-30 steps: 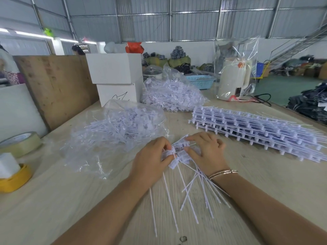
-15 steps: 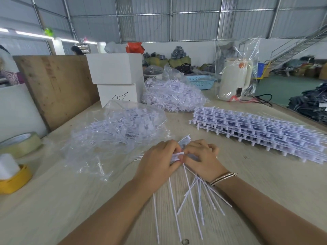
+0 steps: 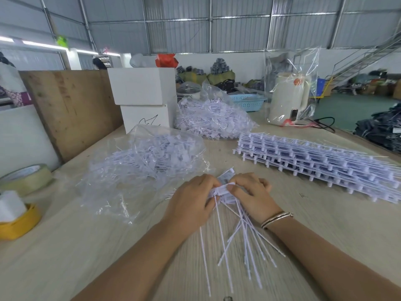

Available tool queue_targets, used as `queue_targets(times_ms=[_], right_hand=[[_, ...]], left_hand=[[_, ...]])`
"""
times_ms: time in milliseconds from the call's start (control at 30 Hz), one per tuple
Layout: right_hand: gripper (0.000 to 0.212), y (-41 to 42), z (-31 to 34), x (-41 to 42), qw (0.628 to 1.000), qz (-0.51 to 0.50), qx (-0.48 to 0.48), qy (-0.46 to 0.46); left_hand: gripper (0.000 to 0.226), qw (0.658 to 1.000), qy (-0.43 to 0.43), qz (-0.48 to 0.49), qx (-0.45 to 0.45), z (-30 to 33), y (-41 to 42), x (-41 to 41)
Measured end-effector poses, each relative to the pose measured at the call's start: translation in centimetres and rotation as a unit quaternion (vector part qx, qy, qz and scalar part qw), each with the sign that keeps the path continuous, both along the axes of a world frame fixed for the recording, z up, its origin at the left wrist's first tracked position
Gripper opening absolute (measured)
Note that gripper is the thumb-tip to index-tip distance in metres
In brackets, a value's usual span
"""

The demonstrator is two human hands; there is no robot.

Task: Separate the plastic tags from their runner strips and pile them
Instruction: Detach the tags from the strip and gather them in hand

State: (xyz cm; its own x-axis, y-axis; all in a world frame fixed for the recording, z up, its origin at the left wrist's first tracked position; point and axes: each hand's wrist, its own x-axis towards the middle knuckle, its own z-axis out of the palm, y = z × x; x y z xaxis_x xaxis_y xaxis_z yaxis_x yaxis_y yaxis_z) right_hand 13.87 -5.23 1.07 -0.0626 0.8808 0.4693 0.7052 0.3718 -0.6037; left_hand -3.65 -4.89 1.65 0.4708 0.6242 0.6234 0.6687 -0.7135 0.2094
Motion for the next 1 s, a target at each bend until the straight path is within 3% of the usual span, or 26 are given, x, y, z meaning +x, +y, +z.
queue_targets(times_ms=[200, 367, 533, 767, 933, 1000], right_hand=[[0.020, -0.51, 0.43, -0.36, 0.999, 0.029, 0.013, 0.013], [0.022, -0.65, 0.64, -0.31, 0.998, 0.041, 0.016, 0.052], [0.019, -0.64, 0.52, -0.23, 0.998, 0.039, 0.043, 0.032], [0.010, -0.59, 0.25, -0.09, 0.994, 0.019, 0.102, -0.039], [0.011, -0.44, 0.07, 0.02, 0.994, 0.034, 0.099, -0.040], [0.012, -0.49, 0.18, 0.01, 0.995, 0.041, 0.091, -0.017]], left_hand=[[0.014, 0.999, -0.012, 0.005, 0.041, 0.07, 0.10, 0.00], [0.013, 0.996, -0.076, 0.009, -0.036, -0.29, 0.43, -0.13], [0.014, 0.979, -0.158, -0.014, -0.127, -0.32, 0.74, 0.03], [0.009, 0.949, -0.200, -0.053, -0.237, 0.13, 0.51, -0.20], [0.009, 0.944, -0.225, -0.065, -0.233, -0.23, 0.60, -0.25], [0.021, 0.938, -0.244, -0.070, -0.234, -0.21, 0.54, -0.06]])
